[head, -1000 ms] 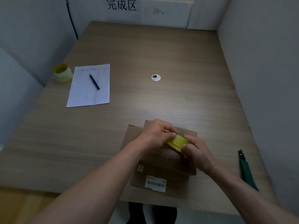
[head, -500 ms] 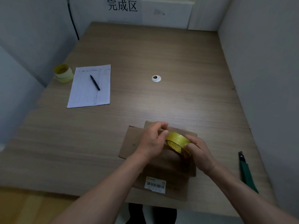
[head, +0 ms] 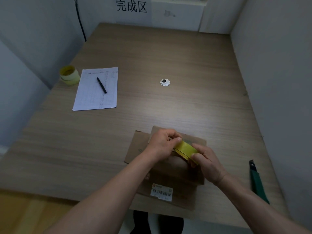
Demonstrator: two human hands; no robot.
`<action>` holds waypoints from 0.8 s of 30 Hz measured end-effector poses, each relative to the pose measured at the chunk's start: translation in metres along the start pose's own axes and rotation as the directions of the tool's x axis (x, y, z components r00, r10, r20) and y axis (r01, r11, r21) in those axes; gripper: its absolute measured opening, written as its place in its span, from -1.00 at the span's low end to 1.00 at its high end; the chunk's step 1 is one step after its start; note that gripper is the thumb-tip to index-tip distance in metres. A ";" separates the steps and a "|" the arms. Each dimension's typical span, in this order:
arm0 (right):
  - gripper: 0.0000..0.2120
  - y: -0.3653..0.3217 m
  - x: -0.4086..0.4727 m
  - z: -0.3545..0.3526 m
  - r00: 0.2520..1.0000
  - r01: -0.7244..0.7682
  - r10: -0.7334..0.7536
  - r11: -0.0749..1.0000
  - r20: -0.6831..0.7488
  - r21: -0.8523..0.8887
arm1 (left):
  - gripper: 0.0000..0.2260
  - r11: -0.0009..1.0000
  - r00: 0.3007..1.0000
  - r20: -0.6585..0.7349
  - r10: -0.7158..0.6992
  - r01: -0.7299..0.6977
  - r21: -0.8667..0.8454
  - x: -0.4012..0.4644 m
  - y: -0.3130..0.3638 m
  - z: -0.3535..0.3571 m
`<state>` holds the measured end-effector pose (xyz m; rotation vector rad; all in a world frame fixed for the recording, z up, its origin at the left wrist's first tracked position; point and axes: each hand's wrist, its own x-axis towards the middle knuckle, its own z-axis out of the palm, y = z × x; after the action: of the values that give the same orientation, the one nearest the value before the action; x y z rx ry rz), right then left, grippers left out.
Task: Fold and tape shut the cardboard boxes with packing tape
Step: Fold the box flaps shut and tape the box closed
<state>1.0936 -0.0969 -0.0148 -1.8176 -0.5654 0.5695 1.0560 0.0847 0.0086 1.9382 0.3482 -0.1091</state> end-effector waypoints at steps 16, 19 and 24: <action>-0.68 0.000 0.007 0.002 0.999 -0.002 -0.004 0.983 -0.035 -0.185 | -0.84 0.977 0.959 -0.246 0.137 -0.090 0.192 -0.008 -0.004 0.008; -0.72 0.005 0.007 0.012 0.976 -0.019 -0.065 0.926 -0.210 -0.376 | -0.84 0.981 0.931 -0.346 0.115 -0.051 0.187 -0.013 -0.009 0.011; -0.71 0.012 0.002 0.022 0.940 -0.058 -0.136 0.839 -0.312 -0.541 | -0.89 0.998 0.818 -0.575 -0.014 0.047 0.042 -0.007 -0.020 -0.024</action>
<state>1.0822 -0.0835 -0.0329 -2.3738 -0.5587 0.0429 1.0415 0.1127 0.0019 1.9893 0.7847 0.4681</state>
